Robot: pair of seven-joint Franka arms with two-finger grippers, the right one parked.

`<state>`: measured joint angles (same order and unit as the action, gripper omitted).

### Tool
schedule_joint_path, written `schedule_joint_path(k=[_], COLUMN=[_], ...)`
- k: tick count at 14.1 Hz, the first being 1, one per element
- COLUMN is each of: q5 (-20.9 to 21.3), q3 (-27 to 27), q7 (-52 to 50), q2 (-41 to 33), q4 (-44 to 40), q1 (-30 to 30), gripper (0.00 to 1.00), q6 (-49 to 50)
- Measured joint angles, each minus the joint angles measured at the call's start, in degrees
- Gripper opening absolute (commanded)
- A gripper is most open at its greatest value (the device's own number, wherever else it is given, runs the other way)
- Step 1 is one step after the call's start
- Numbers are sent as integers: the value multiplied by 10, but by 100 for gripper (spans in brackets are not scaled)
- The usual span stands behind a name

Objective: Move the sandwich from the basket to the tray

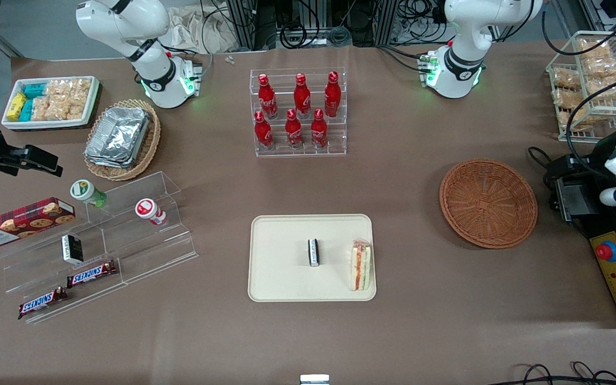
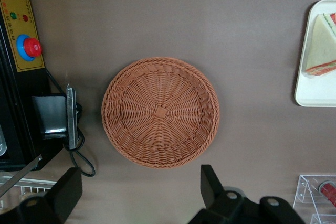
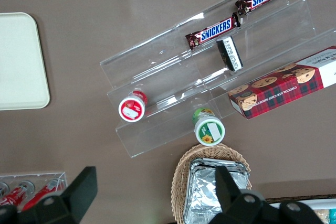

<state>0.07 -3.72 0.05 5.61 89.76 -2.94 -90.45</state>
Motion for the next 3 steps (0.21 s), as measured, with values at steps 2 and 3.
schedule_joint_path(k=[2, 3], q5=[0, 0], q3=[0, 0], q7=[5, 16], q2=[0, 2], q4=[-3, -5], q1=[-6, -8], gripper=[100, 100], q6=[0, -1])
